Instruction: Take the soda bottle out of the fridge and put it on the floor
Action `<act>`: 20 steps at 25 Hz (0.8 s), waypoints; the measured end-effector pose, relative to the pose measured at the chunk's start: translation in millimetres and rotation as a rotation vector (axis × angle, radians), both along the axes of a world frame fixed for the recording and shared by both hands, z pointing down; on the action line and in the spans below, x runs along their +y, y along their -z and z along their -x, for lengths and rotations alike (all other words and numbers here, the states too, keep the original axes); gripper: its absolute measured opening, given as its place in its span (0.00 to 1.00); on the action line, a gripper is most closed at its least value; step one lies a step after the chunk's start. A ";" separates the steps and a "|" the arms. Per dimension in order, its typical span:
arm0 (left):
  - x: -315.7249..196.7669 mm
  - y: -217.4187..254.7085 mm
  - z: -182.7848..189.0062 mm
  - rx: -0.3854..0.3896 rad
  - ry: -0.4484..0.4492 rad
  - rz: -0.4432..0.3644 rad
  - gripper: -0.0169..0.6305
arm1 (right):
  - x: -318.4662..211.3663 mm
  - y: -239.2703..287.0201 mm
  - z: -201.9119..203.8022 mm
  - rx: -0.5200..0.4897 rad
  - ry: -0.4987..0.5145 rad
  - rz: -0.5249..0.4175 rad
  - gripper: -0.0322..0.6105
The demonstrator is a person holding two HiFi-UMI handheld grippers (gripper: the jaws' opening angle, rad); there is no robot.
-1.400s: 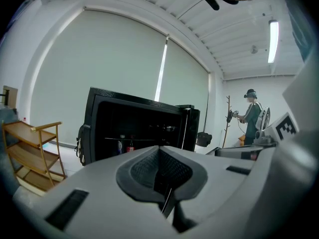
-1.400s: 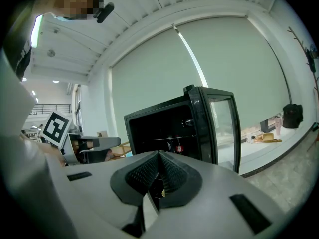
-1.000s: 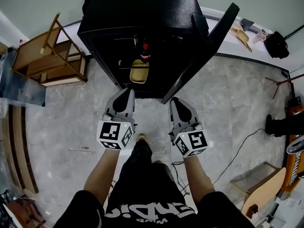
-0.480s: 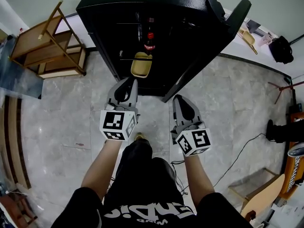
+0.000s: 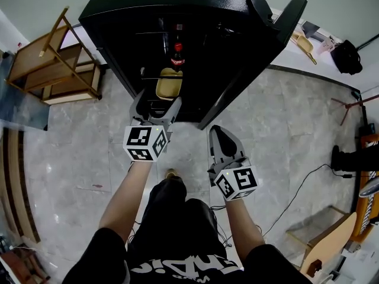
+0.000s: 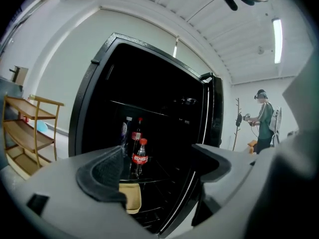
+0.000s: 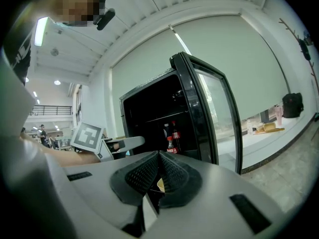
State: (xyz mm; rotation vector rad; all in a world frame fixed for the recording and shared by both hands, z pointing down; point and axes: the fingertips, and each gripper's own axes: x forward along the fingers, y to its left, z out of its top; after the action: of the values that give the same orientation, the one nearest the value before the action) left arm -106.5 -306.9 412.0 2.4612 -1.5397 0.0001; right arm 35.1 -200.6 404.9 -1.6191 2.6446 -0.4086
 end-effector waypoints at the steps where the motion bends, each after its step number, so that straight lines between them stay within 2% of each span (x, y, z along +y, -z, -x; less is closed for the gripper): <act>1: -6.2 -3.5 -2.5 -0.003 -0.004 0.000 0.67 | -1.3 -1.5 -1.0 -0.006 -0.006 0.003 0.09; 11: -98.8 -60.7 -23.6 -0.132 -0.032 0.022 0.67 | -18.5 -26.5 -0.1 -0.017 -0.012 0.021 0.09; 20: -178.3 -98.2 -43.2 -0.137 -0.031 0.035 0.67 | -29.4 -66.1 -3.5 -0.019 -0.025 0.072 0.09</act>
State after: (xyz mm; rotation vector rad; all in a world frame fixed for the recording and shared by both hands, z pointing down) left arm -63.3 -485.2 510.2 2.5035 -1.5403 0.2029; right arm 38.7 -230.0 470.9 -1.6576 2.6219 -0.5212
